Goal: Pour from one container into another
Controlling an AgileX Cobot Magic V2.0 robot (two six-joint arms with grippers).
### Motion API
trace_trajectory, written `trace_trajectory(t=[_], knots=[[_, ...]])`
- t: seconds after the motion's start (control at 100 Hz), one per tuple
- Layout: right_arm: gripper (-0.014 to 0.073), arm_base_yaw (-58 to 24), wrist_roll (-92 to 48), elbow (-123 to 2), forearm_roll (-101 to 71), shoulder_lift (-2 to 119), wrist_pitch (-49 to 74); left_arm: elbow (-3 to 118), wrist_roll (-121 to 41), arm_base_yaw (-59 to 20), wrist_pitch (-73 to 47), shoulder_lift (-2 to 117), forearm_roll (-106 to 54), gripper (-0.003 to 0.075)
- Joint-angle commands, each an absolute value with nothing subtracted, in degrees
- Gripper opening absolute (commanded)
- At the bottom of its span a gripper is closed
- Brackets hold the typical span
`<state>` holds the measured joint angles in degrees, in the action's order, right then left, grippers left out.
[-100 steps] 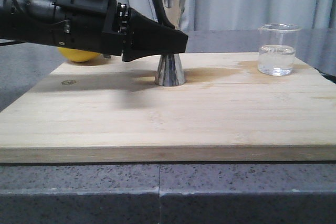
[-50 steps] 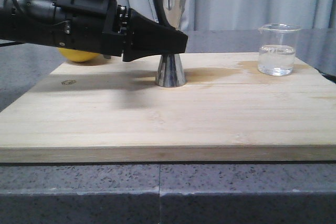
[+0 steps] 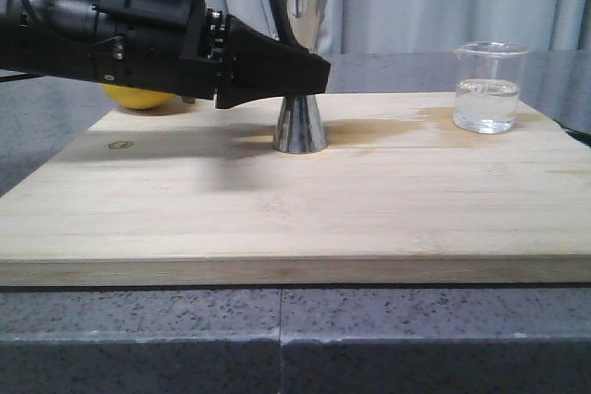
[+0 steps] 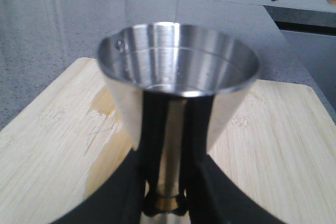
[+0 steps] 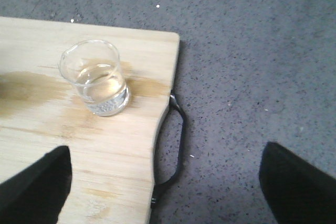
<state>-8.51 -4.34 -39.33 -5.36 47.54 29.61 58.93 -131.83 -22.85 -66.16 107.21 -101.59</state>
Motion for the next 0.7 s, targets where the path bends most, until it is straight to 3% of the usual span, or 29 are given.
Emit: trace_trajectory(t=[0.0,0.27,0.69], knots=[[0.0657,-9.95,-4.96,-41.46,-5.51,48.86,23.73,60.46,-131.23,-23.39,-72.32,104.81,-106.07,0.0124],[0.0657,-17.54,-4.96,-35.5,-5.45,50.16,3.62,60.46,-131.23,-23.39,-72.22,104.81,-106.07,0.0124],[0.0657,-18.21,-4.96,-23.63,-4.73,57.11,-22.8,60.46,-131.23,-23.39,-72.22,104.81,-106.07,0.0124]])
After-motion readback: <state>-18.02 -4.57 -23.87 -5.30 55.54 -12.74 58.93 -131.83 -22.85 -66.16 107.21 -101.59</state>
